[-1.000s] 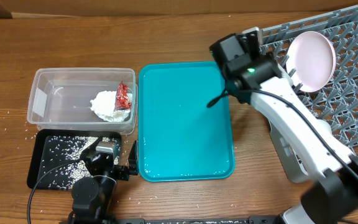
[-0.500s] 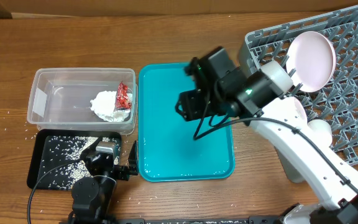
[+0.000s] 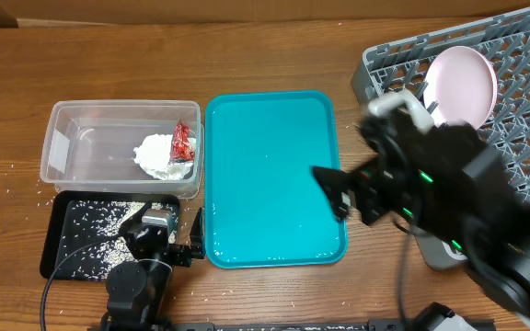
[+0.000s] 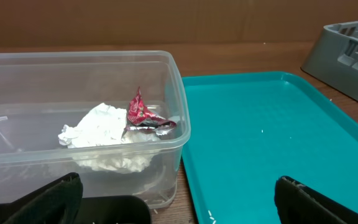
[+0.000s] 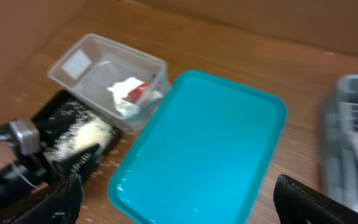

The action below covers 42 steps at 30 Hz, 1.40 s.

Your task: Sort waste into correct bins and load items into the dishwasher

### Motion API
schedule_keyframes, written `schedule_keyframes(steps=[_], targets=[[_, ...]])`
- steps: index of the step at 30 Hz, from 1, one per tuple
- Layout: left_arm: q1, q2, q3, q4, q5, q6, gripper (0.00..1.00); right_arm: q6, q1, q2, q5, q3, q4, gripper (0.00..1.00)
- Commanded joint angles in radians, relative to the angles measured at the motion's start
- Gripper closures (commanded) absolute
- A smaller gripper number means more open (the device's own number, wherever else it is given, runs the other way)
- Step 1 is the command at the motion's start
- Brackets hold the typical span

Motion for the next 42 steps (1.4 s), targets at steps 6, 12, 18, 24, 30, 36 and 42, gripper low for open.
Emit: schedule_keyframes(steps=[6,12,18,24,30,36,42], targets=[[0.008,-0.011,-0.005,0.002,0.0,0.019,0.0,-0.042,-0.01,-0.139,0.262,0.01,-0.052,0.0],[0.008,-0.01,-0.005,0.002,0.0,0.019,0.0,-0.043,-0.231,-0.213,0.135,-0.151,0.151,0.0],[0.008,-0.01,-0.005,0.002,0.0,0.019,0.0,-0.12,-0.483,-0.395,-0.18,-0.603,0.535,0.0],[0.008,-0.01,-0.005,0.002,0.0,0.019,0.0,-0.12,-0.486,-0.653,-0.179,-0.904,0.694,0.0],[0.008,-0.01,-0.005,0.002,0.0,0.019,0.0,-0.12,-0.505,-0.968,-0.179,-1.21,0.85,0.0],[0.008,-0.01,-0.005,0.002,0.0,0.019,0.0,-0.12,-0.512,-1.104,-0.179,-1.468,1.05,0.0],[0.008,-0.01,-0.005,0.002,0.0,0.019,0.0,-0.12,-0.512,-1.103,-0.18,-1.599,1.225,0.0]])
